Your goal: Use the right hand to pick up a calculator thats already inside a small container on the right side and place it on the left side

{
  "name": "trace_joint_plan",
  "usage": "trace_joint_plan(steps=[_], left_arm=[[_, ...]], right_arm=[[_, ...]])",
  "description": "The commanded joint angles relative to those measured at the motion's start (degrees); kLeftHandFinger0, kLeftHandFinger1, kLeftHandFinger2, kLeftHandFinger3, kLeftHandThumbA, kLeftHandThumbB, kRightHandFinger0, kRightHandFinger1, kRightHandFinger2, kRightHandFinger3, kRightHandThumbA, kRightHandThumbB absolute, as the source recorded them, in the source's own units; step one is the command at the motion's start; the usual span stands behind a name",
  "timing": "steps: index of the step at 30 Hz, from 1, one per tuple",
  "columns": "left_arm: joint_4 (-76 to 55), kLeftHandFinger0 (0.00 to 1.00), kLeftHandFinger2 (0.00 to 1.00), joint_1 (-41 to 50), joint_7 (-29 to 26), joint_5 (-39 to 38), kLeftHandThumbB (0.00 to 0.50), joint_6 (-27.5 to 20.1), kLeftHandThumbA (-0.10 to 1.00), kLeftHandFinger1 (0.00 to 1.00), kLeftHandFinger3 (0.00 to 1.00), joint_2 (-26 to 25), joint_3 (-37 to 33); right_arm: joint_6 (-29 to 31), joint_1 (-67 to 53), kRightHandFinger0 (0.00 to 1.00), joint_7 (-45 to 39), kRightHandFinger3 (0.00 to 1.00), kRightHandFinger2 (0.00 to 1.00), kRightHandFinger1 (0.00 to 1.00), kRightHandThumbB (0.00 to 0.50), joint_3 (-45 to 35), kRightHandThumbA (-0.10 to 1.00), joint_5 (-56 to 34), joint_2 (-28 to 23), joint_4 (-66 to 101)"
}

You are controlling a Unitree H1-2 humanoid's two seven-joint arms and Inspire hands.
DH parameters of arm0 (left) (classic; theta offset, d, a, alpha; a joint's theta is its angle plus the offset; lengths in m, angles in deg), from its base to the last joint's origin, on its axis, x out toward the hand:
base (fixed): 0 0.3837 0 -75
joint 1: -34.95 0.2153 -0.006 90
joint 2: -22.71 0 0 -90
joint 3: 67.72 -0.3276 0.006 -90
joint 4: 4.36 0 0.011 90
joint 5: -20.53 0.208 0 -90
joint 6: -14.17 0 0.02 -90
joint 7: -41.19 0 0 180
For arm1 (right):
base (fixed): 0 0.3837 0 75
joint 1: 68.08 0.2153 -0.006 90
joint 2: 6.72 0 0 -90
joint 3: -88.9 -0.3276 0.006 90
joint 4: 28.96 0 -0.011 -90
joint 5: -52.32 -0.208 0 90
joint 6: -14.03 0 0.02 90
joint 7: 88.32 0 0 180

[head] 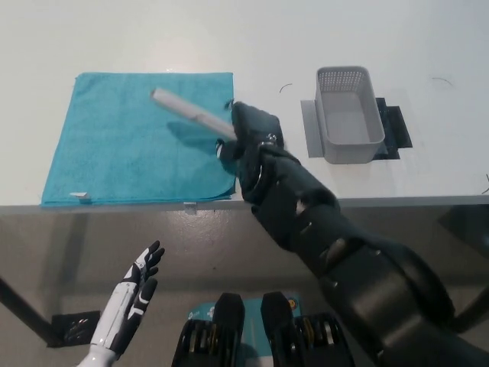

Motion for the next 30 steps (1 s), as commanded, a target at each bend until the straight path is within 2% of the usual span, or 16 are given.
trace_joint_plan(steps=[1, 4, 7, 9, 19, 22, 25, 27, 28, 30], left_arm=[[-1.06, 1.00, 1.00, -1.03, 0.43, 0.31, 0.040, -1.80, 1.00, 1.00, 1.00, -0.86, -0.32], [-1.04, 1.00, 1.00, -1.30, 0.57, 0.45, 0.042, -1.71, 1.00, 1.00, 1.00, -0.87, -0.43], [-1.14, 1.00, 1.00, -1.44, 0.92, 0.09, 0.055, -1.54, 1.00, 1.00, 1.00, -1.09, -0.40], [-1.42, 1.00, 1.00, -1.55, 0.94, 0.47, 0.050, -1.33, 1.00, 1.00, 1.00, -1.22, -0.36], [-1.37, 1.00, 1.00, -1.78, 1.16, 0.53, 0.040, -1.46, 1.00, 1.00, 1.00, -1.29, -0.38], [-1.48, 1.00, 1.00, -1.73, 1.19, 0.52, 0.040, -1.32, 1.00, 1.00, 1.00, -1.32, -0.36], [-1.69, 1.00, 1.00, -1.77, 1.26, 0.08, 0.037, -0.98, 1.00, 1.00, 1.00, -1.38, -0.11], [-1.45, 1.00, 1.00, -1.75, 1.26, 0.11, 0.044, -1.22, 1.00, 1.00, 1.00, -1.66, 0.01], [-1.56, 1.00, 1.00, -1.60, 1.27, -0.07, 0.043, -1.07, 1.00, 1.00, 1.00, -1.62, 0.08], [-1.25, 1.00, 1.00, -1.89, 1.32, -0.51, 0.048, -1.12, 1.00, 1.00, 1.00, -1.69, 0.28]], right_arm=[[1.85, 7.59, 1.00, 1.51, 1.00, 1.00, 1.00, 0.491, -5.68, 0.91, -9.19, 0.88, 1.83], [2.64, 7.72, 1.00, 1.34, 1.00, 1.00, 1.00, 0.500, -5.53, 0.93, -8.72, 0.89, 1.74], [3.18, 7.62, 1.00, 0.22, 1.00, 1.00, 1.00, 0.500, -4.48, 0.91, -8.73, 0.87, 1.64], [3.83, 7.47, 1.00, -0.23, 1.00, 1.00, 1.00, 0.500, -4.22, 0.88, -9.20, 0.75, 1.63], [4.62, 6.97, 1.00, -1.16, 1.00, 1.00, 1.00, 0.500, -1.07, 0.88, -9.22, -0.07, 1.60], [6.43, 7.23, 1.00, -1.08, 1.00, 1.00, 1.00, 0.500, -1.37, 0.97, -10.41, -0.52, 1.83], [10.55, 8.77, 1.00, -0.90, 1.00, 1.00, 1.00, 0.500, -2.74, 1.00, -12.24, -1.44, 2.62], [14.93, 9.77, 1.00, -0.51, 1.00, 1.00, 1.00, 0.479, -3.88, 1.00, -13.69, -2.42, 4.04], [17.84, 9.74, 1.00, -0.90, 1.00, 1.00, 1.00, 0.496, -4.61, 1.00, -14.62, -3.08, 5.42], [23.01, 9.32, 1.00, -0.23, 1.00, 1.00, 1.00, 0.464, -4.96, 1.00, -15.14, -4.21, 8.66]])
